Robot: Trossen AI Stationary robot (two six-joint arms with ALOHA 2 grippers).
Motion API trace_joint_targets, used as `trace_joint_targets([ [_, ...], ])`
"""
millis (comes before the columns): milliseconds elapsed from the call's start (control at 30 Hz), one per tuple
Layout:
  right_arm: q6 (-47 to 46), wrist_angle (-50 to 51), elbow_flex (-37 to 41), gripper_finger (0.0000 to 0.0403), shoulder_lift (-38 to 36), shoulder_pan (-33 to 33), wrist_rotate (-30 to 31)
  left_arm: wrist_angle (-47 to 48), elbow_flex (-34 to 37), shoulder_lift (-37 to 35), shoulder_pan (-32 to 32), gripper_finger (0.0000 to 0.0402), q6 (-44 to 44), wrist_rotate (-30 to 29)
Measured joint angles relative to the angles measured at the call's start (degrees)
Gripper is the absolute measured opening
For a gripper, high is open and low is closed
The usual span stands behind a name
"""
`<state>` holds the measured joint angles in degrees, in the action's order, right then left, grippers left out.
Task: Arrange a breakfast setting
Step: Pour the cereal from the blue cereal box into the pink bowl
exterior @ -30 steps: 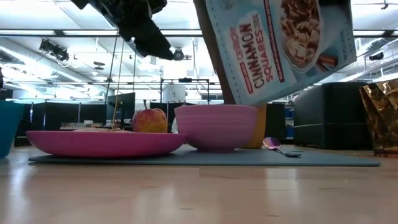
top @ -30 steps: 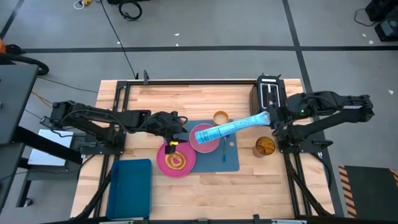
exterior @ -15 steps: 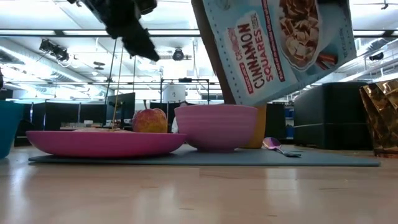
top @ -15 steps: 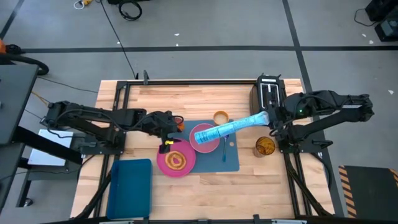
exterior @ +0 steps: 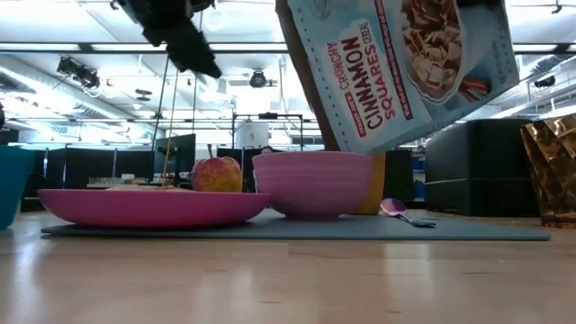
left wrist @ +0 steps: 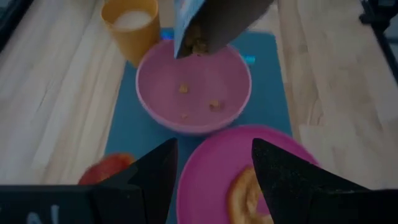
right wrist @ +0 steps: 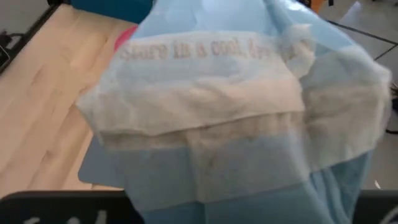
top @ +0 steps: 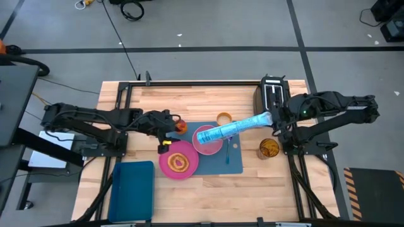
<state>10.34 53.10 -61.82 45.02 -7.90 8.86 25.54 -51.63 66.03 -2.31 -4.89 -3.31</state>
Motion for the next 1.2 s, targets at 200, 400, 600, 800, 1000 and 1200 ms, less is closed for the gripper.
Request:
trace_joint_targets([
  [200, 0.4, -0.7, -0.2, 0.0121, 0.2, -0.4, 0.4, 2.0, 0.2, -1.7, 0.0, 0.0215, 0.0, -0.3],
  [400, -0.2, 1.1, -2.4, 0.0121, 0.9, -0.8, 2.0, 2.4, 0.1, -2.4, 0.0, 0.0215, 0.1, -1.6],
  [600, -1.4, 0.9, -2.7, 0.0121, 1.2, -1.0, 1.7, 2.7, 0.4, -2.4, -0.2, 0.0215, 0.0, -1.7],
  [800, -2.1, 0.3, -2.7, 0.0121, 2.1, -1.5, 2.0, 2.7, 0.4, -2.4, -0.2, 0.0215, -0.4, -1.7],
  [1000, -0.6, -0.4, -2.7, 0.0121, 3.7, -1.5, 3.6, 2.6, 0.4, -2.3, -0.2, 0.0215, 0.0, -1.7],
  [1200, -1.0, -1.4, -2.6, 0.0121, 4.2, -1.5, 3.1, 2.7, 0.4, -2.3, -0.2, 0.0215, 0.2, -1.6],
])
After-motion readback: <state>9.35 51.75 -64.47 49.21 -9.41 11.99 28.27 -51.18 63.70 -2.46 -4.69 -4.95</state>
